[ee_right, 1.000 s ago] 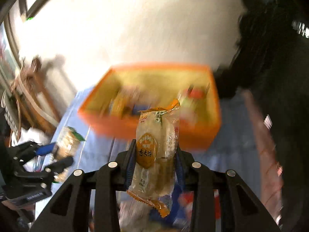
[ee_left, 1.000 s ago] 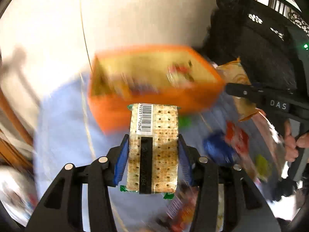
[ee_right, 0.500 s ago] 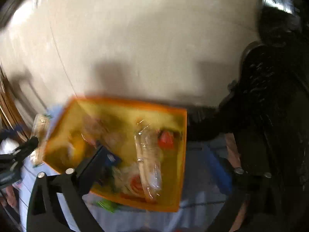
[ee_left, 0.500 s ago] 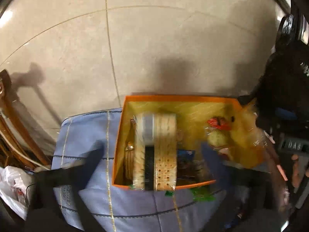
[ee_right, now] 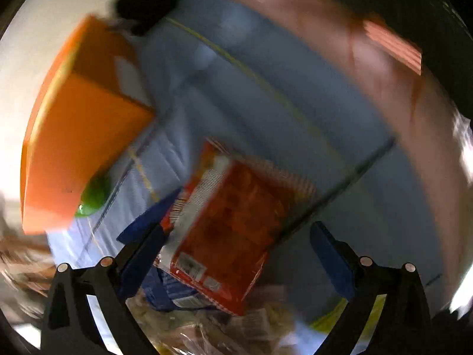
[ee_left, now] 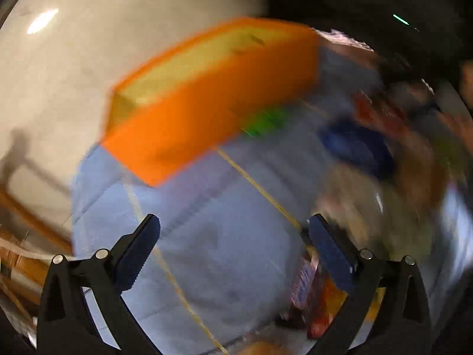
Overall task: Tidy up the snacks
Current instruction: 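Release the cracker pack into the box while right tool grasps a red noodle packet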
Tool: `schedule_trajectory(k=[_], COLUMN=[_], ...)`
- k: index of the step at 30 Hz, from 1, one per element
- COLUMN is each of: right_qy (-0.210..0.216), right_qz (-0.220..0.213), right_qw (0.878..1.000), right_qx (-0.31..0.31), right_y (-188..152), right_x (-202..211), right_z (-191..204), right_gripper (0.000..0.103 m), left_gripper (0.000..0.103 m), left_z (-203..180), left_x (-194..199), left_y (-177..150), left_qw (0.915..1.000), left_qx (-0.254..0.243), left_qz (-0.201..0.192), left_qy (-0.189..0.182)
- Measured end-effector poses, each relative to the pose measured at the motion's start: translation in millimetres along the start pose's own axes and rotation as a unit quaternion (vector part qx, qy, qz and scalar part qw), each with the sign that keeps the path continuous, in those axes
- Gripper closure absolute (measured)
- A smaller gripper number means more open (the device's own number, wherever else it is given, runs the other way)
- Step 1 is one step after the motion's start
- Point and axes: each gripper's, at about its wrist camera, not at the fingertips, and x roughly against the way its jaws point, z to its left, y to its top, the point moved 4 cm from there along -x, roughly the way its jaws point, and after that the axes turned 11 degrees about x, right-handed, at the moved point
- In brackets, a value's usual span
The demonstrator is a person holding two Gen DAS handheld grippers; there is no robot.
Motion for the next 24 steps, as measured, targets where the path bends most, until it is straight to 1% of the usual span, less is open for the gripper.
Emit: schedule_trajectory(k=[1,3,6,8,9,10,11,12,13,14,15,16,17,18,20,21,22,24], right_qy=[0.007,0.010,-0.008,-0.035,-0.038,-0.036,-0.045,-0.042,-0.033,-0.024,-0.013,-0.007,-0.001,0.004,0.012,0.018,0.023,0.022], right_qz=[0.003,0.003,0.025,0.024,0.012,-0.008,-0.022,-0.032,-0.035,-0.035,-0.032,-0.032,-0.036,-0.043,-0.044,-0.043,-0.046,-0.065], right_qw=[1.000,0.999,0.999,0.999,0.999,0.999,0.999,0.999,0.999,0.999,0.999,0.999,0.999,0.999,0.999,0.999,0.999,0.997], right_qx=[-0.018,-0.032,-0.026,-0.008,-0.004,-0.001,0.001,0.001,-0.001,-0.002,-0.003,-0.003,-0.001,0.002,0.002,-0.003,0.000,0.022], right_y=[0.2,2.9,7.0,6.4,5.4,3.3,-0.1,-3.5,-7.5,-10.7,-14.8,-17.1,-19.3,-22.8,-23.3,-26.7,-22.5,-18.7], right_x=[-2.5,-4.6,-14.4,-16.3,-15.3,-13.0,-9.3,-6.1,-3.4,-0.6,3.4,7.1,11.8,20.0,32.8,41.0,45.0,56.9], right_z=[-1.7,0.3,8.8,15.9,17.2,19.8,19.4,18.3,16.0,14.4,11.8,10.9,9.1,7.0,3.7,0.7,3.2,9.6], right_gripper=[0.004,0.004,0.003,0.003,0.006,0.011,0.022,0.026,0.033,0.036,0.036,0.036,0.036,0.036,0.036,0.036,0.036,0.036], left_gripper=[0.004,0.004,0.004,0.004,0.004,0.004,0.006,0.007,0.020,0.040,0.048,0.071,0.083,0.083,0.085,0.085,0.085,0.085], left_z=[-2.1,-7.3,-12.7,-11.3,-7.6,-4.8,-0.4,2.4,3.5,1.5,-1.5,-10.0,-14.5,-16.3,-14.8,-10.9,-7.1,6.6], left_x=[-3.3,-14.1,-35.2,-45.5,-52.0,-54.0,-56.1,-58.7,-58.4,-54.9,-51.6,-45.7,-43.3,-41.6,-41.1,-40.2,-38.9,-31.6], left_y=[-6.3,-20.9,-38.7,-42.5,-41.0,-38.7,-35.9,-34.7,-33.3,-32.4,-32.4,-32.8,-32.8,-32.1,-31.2,-30.7,-29.0,-24.3], left_qw=[0.9999,0.9983,0.9959,0.9962,0.9962,0.9957,0.9954,0.9954,0.9941,0.9921,0.9920,0.9903,0.9895,0.9902,0.9892,0.9876,0.9863,0.9826], left_qx=[-0.010,-0.036,-0.064,-0.048,-0.031,-0.014,0.002,0.009,0.017,0.018,0.009,-0.016,-0.026,-0.026,-0.010,0.011,0.027,0.078], left_qz=[0.006,0.022,0.041,0.046,0.057,0.061,0.062,0.063,0.065,0.065,0.064,0.067,0.073,0.078,0.090,0.101,0.106,0.107], left_qy=[-0.011,-0.041,-0.048,-0.057,-0.057,-0.068,-0.074,-0.072,-0.085,-0.106,-0.109,-0.120,-0.122,-0.113,-0.115,-0.120,-0.124,-0.130])
